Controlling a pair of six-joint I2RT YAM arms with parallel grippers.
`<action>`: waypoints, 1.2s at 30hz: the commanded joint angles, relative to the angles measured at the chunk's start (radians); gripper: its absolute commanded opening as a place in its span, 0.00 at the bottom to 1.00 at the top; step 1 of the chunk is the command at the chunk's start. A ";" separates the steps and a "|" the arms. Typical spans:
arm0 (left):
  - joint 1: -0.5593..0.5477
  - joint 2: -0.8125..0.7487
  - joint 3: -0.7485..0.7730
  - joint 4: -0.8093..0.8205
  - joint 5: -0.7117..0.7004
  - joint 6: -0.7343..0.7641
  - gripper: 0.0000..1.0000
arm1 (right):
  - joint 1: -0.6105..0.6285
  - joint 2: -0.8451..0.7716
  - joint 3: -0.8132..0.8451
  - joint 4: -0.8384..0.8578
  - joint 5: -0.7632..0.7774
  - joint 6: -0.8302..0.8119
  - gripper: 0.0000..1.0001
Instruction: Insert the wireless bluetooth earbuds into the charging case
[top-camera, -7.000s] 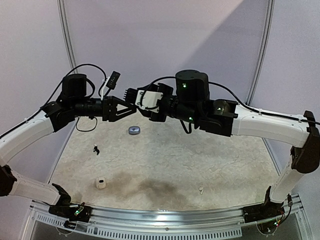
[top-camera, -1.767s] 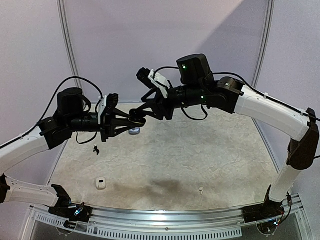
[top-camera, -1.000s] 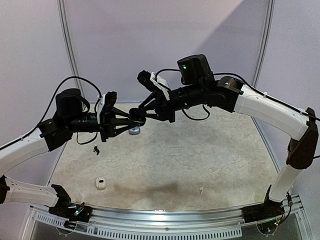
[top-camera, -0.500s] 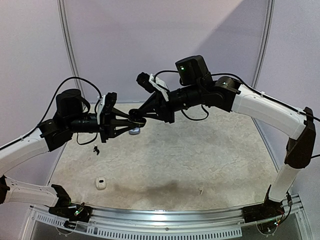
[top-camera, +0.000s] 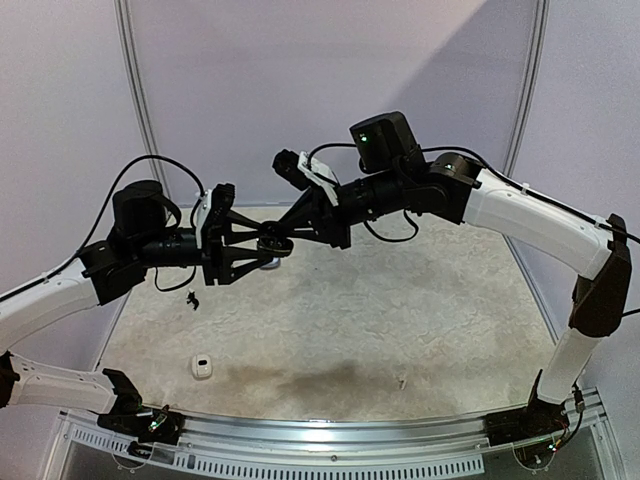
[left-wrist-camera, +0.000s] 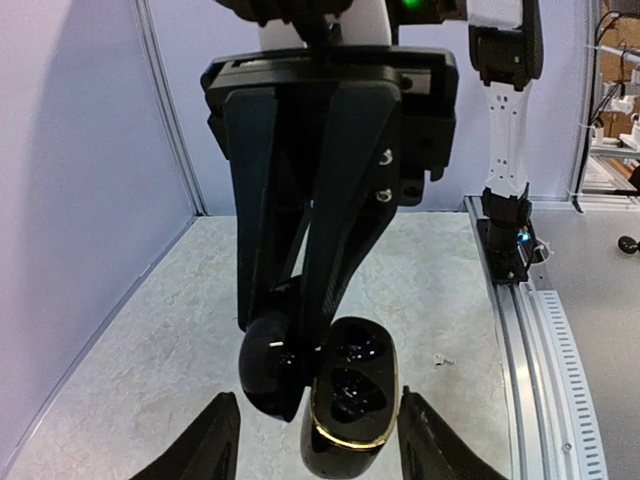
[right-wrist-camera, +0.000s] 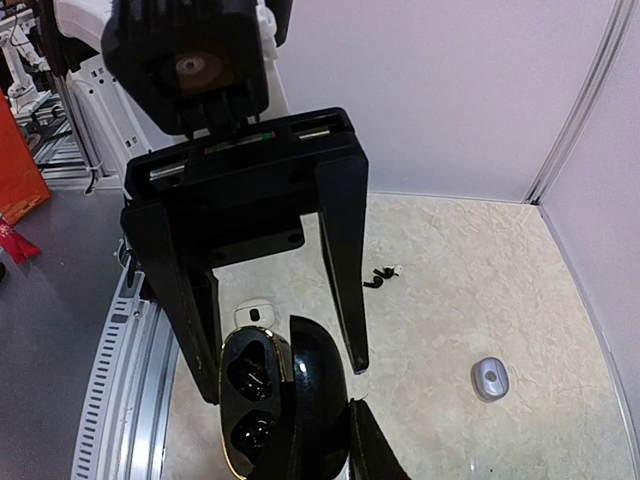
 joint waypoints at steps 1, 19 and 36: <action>-0.018 -0.004 -0.014 0.025 0.009 -0.039 0.52 | -0.005 -0.034 0.026 -0.008 0.006 -0.021 0.05; -0.026 0.008 -0.017 0.015 0.053 0.030 0.39 | -0.005 -0.039 0.029 0.032 0.019 -0.013 0.05; -0.029 0.003 -0.018 0.027 0.033 0.047 0.00 | -0.005 -0.033 0.008 0.056 0.053 0.024 0.30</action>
